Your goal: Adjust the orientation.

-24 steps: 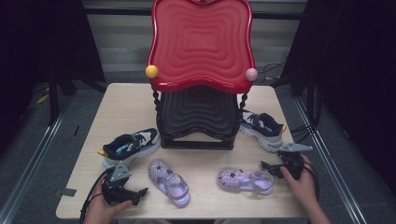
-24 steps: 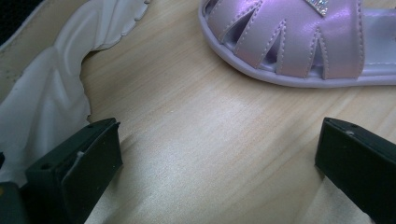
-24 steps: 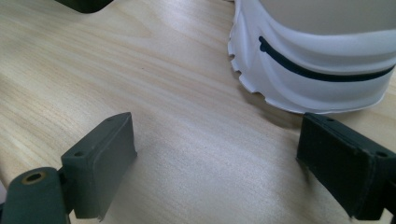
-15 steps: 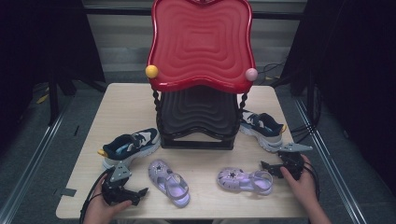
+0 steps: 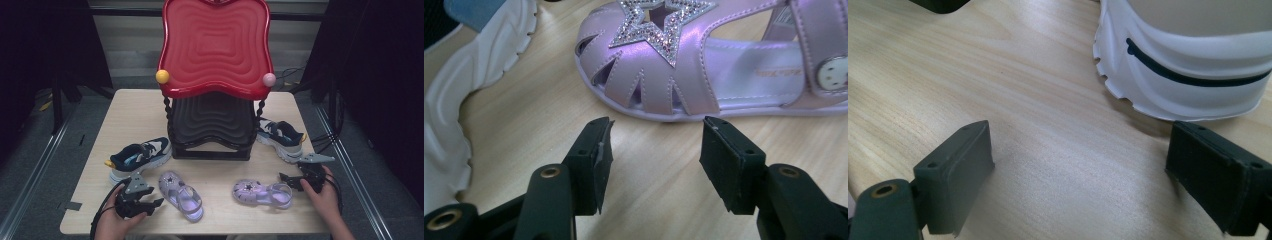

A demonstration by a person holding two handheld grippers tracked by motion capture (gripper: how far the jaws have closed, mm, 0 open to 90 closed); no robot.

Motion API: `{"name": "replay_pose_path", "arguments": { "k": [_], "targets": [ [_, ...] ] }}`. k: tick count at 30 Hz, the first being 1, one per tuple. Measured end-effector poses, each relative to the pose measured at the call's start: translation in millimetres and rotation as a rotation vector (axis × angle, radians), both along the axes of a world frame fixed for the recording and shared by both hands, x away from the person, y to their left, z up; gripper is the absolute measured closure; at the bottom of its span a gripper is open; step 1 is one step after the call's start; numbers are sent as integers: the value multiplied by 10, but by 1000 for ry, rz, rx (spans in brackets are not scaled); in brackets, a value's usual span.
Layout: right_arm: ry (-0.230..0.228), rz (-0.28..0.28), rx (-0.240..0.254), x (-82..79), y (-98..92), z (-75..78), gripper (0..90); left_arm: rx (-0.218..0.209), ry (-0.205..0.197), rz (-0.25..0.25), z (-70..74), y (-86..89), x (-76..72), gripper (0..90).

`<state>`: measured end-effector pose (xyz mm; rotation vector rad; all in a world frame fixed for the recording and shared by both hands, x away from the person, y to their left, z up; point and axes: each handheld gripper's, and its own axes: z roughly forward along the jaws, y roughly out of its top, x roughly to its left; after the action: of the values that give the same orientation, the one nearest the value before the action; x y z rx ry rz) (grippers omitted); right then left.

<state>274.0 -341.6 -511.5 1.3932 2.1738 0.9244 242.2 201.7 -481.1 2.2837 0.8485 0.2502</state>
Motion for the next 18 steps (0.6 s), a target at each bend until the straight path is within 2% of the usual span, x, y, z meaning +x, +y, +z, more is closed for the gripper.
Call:
{"name": "replay_pose_path", "arguments": {
  "k": [4, 6, 8, 10, 13, 15, 18],
  "targets": [
    [1, 0, 0, 0, 0, 1, 105, 27, 3, -8, 13, -32, 57, 586],
    [1, -1, 0, -1, 0, 1, 105, 47, 13, -11, 38, -40, 77, 692],
    [0, 0, 0, 0, 0, 1, 105, 43, 40, 10, 51, -44, 85, 779],
    [1, 0, -1, 0, -1, 1, 105, 21, 90, 14, 42, -43, 102, 849],
    [0, 0, -1, 0, -1, 1, 105, 43, 114, 20, 20, -45, 127, 890],
    [1, -1, 0, -1, 0, 1, 105, 37, 102, 35, -1, -53, 152, 894],
    [0, 0, 0, 0, 0, 1, 105, 44, 105, 45, -21, -64, 207, 899]
  ]
}}
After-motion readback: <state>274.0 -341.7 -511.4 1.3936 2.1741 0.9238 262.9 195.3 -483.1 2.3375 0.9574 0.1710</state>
